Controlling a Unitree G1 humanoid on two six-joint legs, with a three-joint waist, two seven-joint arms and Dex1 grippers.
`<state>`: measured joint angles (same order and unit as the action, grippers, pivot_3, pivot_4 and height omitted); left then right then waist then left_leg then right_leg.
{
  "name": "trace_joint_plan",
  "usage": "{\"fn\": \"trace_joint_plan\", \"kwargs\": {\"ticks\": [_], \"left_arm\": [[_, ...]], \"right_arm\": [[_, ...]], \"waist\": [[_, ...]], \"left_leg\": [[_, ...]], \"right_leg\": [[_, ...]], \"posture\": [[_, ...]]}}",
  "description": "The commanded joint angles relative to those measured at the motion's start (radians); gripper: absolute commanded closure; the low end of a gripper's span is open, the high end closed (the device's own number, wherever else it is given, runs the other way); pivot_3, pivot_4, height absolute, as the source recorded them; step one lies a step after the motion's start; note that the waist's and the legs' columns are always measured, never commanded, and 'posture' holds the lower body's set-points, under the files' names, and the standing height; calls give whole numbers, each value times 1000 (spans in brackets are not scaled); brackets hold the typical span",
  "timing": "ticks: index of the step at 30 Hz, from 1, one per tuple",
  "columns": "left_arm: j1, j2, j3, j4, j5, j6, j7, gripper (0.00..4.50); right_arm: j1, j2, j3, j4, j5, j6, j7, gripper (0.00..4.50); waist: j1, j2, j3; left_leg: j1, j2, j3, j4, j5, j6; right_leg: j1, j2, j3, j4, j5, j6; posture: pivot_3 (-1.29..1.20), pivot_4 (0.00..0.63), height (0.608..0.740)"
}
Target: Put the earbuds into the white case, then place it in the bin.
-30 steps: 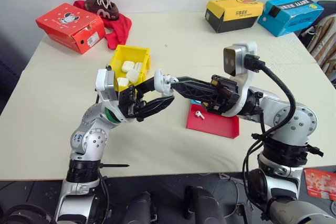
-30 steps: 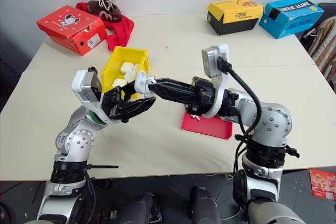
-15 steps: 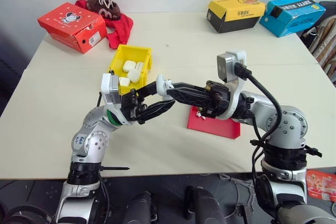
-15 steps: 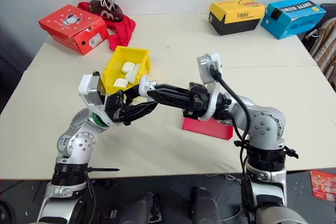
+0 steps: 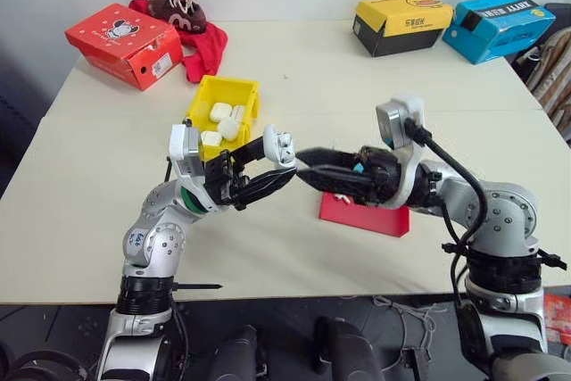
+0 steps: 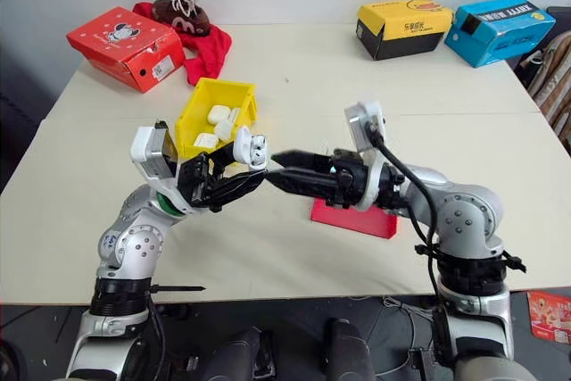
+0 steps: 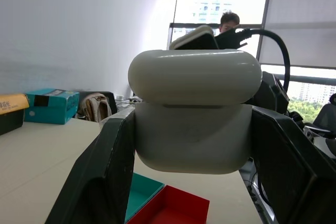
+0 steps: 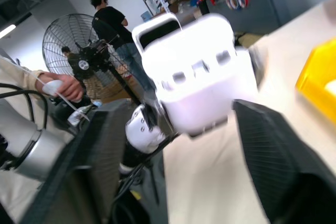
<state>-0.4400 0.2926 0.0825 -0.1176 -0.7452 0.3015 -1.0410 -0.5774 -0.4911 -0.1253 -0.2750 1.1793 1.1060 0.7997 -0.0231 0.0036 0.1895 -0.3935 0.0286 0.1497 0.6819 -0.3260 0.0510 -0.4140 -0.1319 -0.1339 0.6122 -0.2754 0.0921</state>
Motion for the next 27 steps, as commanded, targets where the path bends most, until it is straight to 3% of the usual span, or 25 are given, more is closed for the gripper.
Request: {"fn": "trace_joint_plan", "kwargs": {"ticks": [1, 6, 9, 13, 20, 27], "left_arm": [[20, 56, 19, -49, 4, 2, -13, 1700], [14, 254, -64, -76, 177, 55, -1, 1700], [-37, 339, -143, -105, 272, 100, 17, 1700], [-72, 364, -209, -111, 333, 113, 7, 1700], [-82, 314, -223, -110, 315, 123, 10, 1700], [-72, 300, -212, -109, 319, 108, 9, 1700]], "right_arm": [[32, -99, -57, -54, 45, 15, 60, 27], [128, -223, -52, -87, -149, -182, 170, 27], [90, -225, 27, -87, -333, -363, 194, 628], [17, -177, 137, -86, -458, -485, 217, 2041], [-103, -43, 306, -72, -592, -544, 178, 4456], [-139, -29, 367, -84, -644, -472, 151, 4456]], "waist": [[-1, 0, 0], [0, 0, 0], [-2, 0, 0], [-2, 0, 0], [-2, 0, 0], [6, 0, 0]], "left_leg": [[0, 0, 0, 0, 0, 0], [0, 1, 0, -1, -1, 0], [1, 0, 2, -1, -1, -1], [1, 1, 2, -2, -2, -2], [0, 2, 2, -2, -1, -4], [-2, 0, 1, -1, 0, -2]], "right_leg": [[0, 0, 0, -1, 0, 0], [0, 0, 0, -4, 0, 0], [0, 1, 0, -6, 0, 0], [-1, 0, 1, -5, 0, 1], [-3, 2, 0, -1, 0, 0], [-3, 2, -1, 0, 0, 0]], "posture": [[0, 150, 740], [0, 150, 740], [0, 150, 740], [0, 150, 740], [0, 150, 740], [0, 150, 740]]}}
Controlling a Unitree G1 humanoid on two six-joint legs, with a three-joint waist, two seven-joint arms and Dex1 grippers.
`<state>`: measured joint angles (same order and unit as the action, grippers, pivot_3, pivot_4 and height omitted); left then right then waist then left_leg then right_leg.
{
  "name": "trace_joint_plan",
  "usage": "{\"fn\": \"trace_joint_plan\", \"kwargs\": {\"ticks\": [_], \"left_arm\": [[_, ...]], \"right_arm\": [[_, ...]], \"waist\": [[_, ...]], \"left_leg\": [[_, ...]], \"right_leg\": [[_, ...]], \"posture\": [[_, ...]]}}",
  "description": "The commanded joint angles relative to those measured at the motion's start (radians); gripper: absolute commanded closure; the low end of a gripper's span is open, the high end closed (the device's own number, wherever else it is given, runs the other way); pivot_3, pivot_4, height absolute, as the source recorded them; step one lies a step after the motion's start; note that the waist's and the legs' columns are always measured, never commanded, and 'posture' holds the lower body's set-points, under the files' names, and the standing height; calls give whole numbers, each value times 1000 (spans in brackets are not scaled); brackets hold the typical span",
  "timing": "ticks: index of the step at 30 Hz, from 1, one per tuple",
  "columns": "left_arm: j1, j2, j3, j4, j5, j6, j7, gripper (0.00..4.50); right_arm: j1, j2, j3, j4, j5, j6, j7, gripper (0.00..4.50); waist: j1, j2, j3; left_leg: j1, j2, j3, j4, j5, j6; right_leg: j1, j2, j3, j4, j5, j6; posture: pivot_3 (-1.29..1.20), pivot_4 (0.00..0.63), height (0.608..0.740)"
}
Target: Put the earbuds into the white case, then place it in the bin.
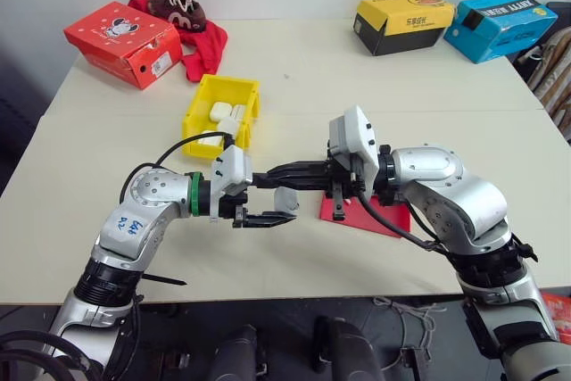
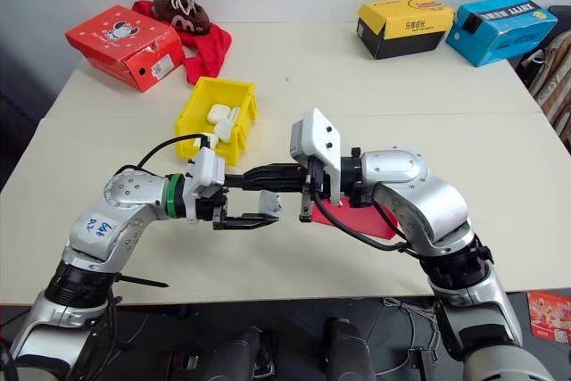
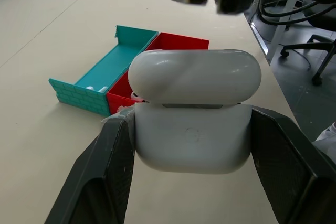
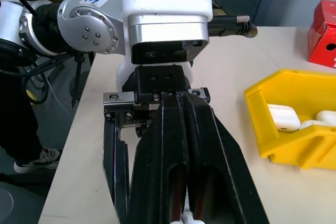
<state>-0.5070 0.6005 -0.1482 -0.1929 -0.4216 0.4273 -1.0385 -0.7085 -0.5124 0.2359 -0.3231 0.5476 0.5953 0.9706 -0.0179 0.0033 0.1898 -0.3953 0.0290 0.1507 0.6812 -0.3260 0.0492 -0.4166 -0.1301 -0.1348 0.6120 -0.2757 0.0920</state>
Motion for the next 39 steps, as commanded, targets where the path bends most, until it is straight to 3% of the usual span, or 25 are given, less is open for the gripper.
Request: {"fn": "trace_joint_plan", "kwargs": {"ticks": [1, 8, 13, 16, 19, 22, 26, 29, 36, 39], "left_arm": [[-2, -8, 22, -33, -5, -23, 6, 1700], [29, -28, 67, -24, -30, -52, 21, 1700], [86, -29, 179, -34, -101, 2, 75, 1700], [123, -39, 291, -31, -94, 57, 229, 1700], [100, -65, 394, -14, -124, 200, 420, 1700], [-6, -98, 446, 17, -133, 313, 574, 1700], [-173, -144, 416, 146, -48, 327, 714, 1700], [-267, -178, 387, 321, 11, 208, 718, 1700], [-431, -201, 299, 693, 138, 64, 706, 1700], [-440, -188, 288, 712, 155, 46, 678, 746]], "right_arm": [[0, -31, 13, -45, -18, 57, -11, 4456], [96, -178, -37, -82, 5, 92, 56, 4456], [263, -146, -278, -71, 98, 23, 2, 4456], [435, -108, -457, -61, 141, -75, 0, 4456], [598, -62, -609, -57, 96, -264, -3, 3631], [710, -68, -698, -33, -8, -487, 29, 2526], [782, -54, -754, -38, -25, -563, -21, 1168], [797, -39, -753, -47, -16, -574, -72, 119], [793, -18, -720, -62, -26, -616, -137, 52], [788, -21, -708, -56, -33, -634, -147, 0]], "waist": [[1, 0, 0], [15, 0, 0], [17, -1, 0], [18, -1, 0], [31, -2, 0], [40, -3, 1], [45, -5, 1], [39, -5, 1], [36, -5, 1], [36, -5, 1]], "left_leg": [[0, 0, 0, 0, 0, 0], [0, 1, 0, 0, 0, 0], [0, 1, 0, 0, 0, 0], [0, 1, -1, 0, 0, 0], [2, 1, -3, 0, 0, 1], [3, -1, -2, 0, 0, 2], [4, -3, -1, 0, 1, 4], [6, -3, 0, -1, 2, 3], [6, 0, 5, -1, 3, 0], [6, 0, 6, -1, 2, 1]], "right_leg": [[0, 0, 0, 0, 0, 0], [0, -1, 0, -1, 0, 0], [1, -1, 0, -1, 0, 0], [2, 0, -1, -1, 0, 1], [5, 0, -1, -2, 0, 1], [5, 1, 0, -2, 1, 3], [7, 1, 2, -2, 3, 6], [7, 1, 2, -1, 3, 6], [4, 7, 1, 0, 3, 5], [4, 7, 1, -1, 3, 5]], "posture": [[0, 150, 740], [0, 150, 740], [0, 150, 740], [0, 150, 740], [0, 150, 740], [0, 150, 740], [0, 150, 740], [0, 150, 740], [0, 150, 740], [0, 150, 740]]}}
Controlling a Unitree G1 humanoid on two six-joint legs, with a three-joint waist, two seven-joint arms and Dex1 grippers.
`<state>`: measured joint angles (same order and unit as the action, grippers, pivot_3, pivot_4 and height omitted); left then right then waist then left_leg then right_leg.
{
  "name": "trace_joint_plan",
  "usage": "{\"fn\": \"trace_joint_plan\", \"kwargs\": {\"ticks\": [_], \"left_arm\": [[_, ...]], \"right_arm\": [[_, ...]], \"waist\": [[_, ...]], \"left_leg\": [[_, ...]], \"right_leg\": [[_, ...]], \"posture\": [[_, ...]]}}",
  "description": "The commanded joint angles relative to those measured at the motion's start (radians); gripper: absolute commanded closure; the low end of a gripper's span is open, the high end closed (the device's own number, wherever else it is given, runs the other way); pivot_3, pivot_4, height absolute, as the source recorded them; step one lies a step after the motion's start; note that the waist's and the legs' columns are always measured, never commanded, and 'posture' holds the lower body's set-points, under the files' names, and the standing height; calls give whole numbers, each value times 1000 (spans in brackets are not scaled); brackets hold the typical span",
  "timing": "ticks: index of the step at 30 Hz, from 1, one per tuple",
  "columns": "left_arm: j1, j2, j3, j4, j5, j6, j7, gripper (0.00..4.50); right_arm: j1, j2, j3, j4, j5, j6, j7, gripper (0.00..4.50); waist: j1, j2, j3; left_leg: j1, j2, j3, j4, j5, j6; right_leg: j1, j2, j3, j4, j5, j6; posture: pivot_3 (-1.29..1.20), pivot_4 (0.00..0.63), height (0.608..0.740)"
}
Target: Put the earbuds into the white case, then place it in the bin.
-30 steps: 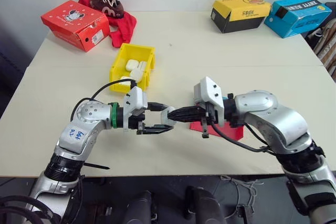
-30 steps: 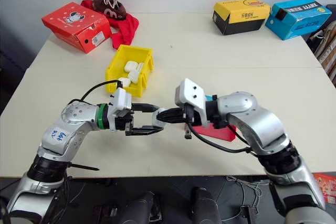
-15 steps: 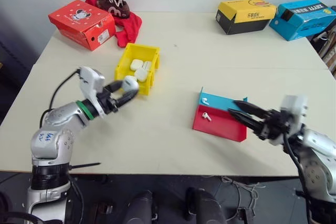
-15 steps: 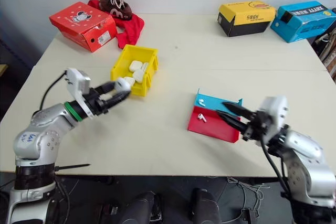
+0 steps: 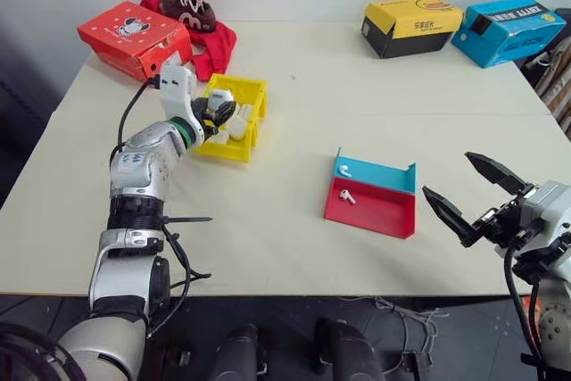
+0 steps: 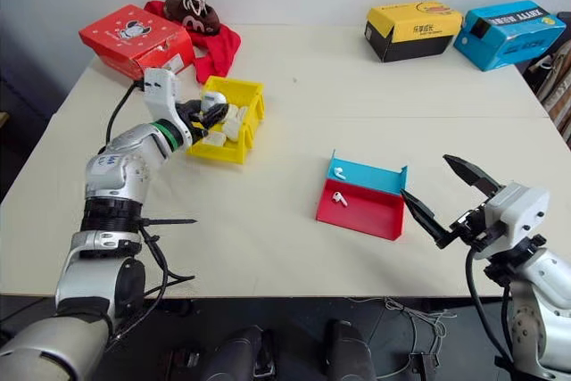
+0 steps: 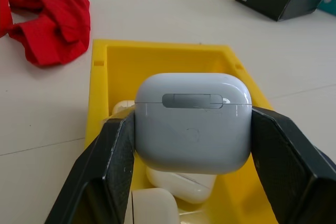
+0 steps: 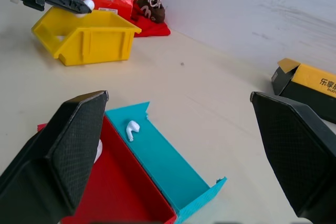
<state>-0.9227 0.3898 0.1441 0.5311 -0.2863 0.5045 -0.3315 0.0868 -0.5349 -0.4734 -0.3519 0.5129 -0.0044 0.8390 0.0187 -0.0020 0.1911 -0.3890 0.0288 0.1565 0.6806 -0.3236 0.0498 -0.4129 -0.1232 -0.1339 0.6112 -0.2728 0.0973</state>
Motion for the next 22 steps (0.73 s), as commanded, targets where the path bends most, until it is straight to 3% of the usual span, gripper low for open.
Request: {"fn": "trace_joint_plan", "kwargs": {"ticks": [1, 3, 7, 14, 18, 22], "left_arm": [[-12, 35, -3, -38, 19, -36, -44, 441], [40, 71, 23, -140, -28, -19, -124, 49], [216, 184, 62, -361, -105, -32, -318, 49], [784, 400, 248, -606, -91, -358, -609, 49], [1065, 420, 415, -629, -102, -469, -683, 49], [1164, 382, 468, -717, -105, -459, -613, 49]], "right_arm": [[-12, -1, 0, -23, 3, -36, -18, 0], [-21, -15, -9, -5, 11, -41, -15, 0], [-39, -67, -21, 77, 15, -54, 49, 0], [-181, -268, 19, 404, -2, -114, 319, 0], [-302, -369, 95, 624, -57, -242, 516, 0], [-396, -382, 168, 735, -92, -326, 608, 0]], "waist": [[-2, 0, 0], [-11, 0, 0], [-27, 0, 0], [-49, 1, 1], [-49, 1, 1], [-38, 1, 1]], "left_leg": [[0, 0, 0, 0, 0, 0], [0, 0, 1, 0, 0, 0], [1, 2, 1, 0, 0, -1], [3, 2, 3, 0, -1, -1], [4, 3, 2, -1, -5, -6], [4, 2, -1, -1, -7, -8]], "right_leg": [[0, 0, 0, 0, 0, 0], [-1, 0, 1, 0, 0, 0], [-1, 0, 3, 1, 0, -1], [-1, -8, 8, -1, -2, -3], [-2, -11, 9, 0, -3, -6], [-2, -13, 6, 0, -4, -8]], "posture": [[0, 150, 740], [0, 150, 740], [0, 150, 740], [0, 150, 740], [0, 150, 740], [0, 150, 740]]}}
